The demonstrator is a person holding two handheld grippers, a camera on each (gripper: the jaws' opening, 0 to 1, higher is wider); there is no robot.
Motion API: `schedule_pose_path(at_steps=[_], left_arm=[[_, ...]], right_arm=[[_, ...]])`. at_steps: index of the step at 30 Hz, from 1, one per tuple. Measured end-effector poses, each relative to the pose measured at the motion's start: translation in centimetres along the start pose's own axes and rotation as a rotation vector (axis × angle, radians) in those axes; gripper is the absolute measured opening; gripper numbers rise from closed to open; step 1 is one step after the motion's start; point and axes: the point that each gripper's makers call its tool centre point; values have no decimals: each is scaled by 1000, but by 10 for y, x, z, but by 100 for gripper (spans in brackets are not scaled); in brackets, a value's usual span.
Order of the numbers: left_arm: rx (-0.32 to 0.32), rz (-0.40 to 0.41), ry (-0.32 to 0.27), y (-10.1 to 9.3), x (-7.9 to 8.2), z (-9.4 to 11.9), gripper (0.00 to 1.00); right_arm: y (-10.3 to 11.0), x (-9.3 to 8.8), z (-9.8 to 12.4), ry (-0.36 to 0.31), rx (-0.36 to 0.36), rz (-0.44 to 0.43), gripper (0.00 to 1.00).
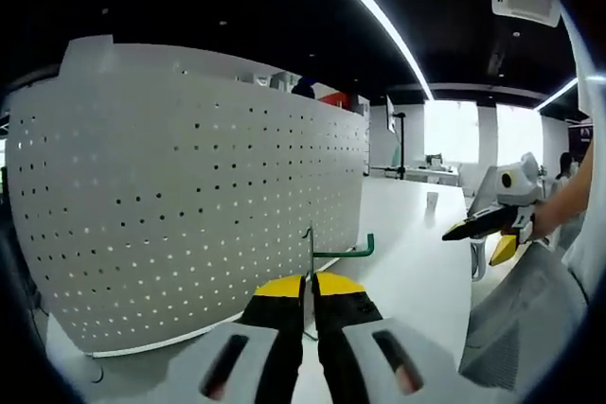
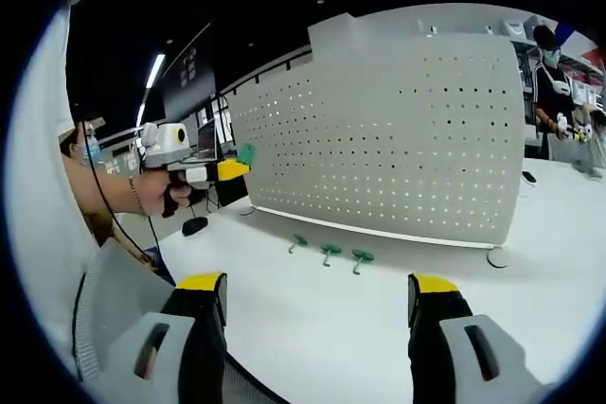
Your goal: Insert the hook assembly into the mounting plate slot until the hook locks in place.
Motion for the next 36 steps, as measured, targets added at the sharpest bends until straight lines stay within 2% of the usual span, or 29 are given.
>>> schedule_pose_path(at_steps=[6,10,12,14,24,30,36], left_arm=[[2,-3,-2,-2,2,-1,3],[1,-8,2,-4,2,-2,3],[3,-4,-3,-4,3,-2,3],[4,-2,-6,-4,3,-2,3],[4,-6,-6,-6,5,-4,3],[-3,9,-7,-13,6,-8,3],[-7,-3,-7,-22,9,-10,3]], right_arm=[[-1,6,2,-29,-4,3,76],[0,22,8,-102,8,9,75],[4,35,13,-168,25,21,73],[5,39,15,-195,34,8,72],[11,48,12,-210,59,11,66],[16,53,3,-211,91,7,65],[25,72,-1,-243,111,25,61]])
Point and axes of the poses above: the point that each gripper's makers call its tool centre point, and the gripper's own axes: z roughly backward along the fingers, y roughly to its left, x roughly out of its top, and after that the axes turned 14 degrees about y, right-handed
